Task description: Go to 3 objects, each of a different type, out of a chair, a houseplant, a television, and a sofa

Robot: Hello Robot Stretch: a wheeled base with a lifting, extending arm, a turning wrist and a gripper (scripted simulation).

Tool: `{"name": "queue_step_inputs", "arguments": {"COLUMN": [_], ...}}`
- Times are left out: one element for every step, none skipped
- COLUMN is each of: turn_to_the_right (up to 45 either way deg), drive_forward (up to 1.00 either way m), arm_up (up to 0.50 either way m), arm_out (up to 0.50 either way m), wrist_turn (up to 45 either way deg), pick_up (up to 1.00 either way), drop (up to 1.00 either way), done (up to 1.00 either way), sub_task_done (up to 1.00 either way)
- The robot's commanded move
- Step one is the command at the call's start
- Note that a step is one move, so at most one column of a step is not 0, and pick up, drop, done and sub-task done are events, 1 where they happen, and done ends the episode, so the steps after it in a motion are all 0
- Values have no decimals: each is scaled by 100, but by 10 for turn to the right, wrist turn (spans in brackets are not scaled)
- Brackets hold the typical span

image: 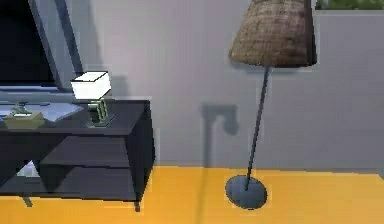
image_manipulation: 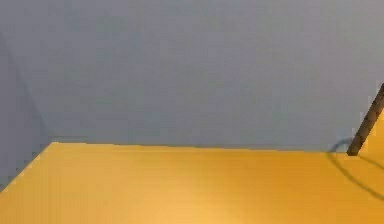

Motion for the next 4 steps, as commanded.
{"name": "queue_step_inputs", "arguments": {"turn_to_the_right": [0,-450,-180,0], "drive_forward": [80,0,0,0], "arm_up": [0,0,0,0], "arm_out": [0,0,0,0], "wrist_turn": [0,0,0,0], "pick_up": [0,0,0,0], "drop": [0,0,0,0], "done": [0,0,0,100], "sub_task_done": [0,0,0,0]}}
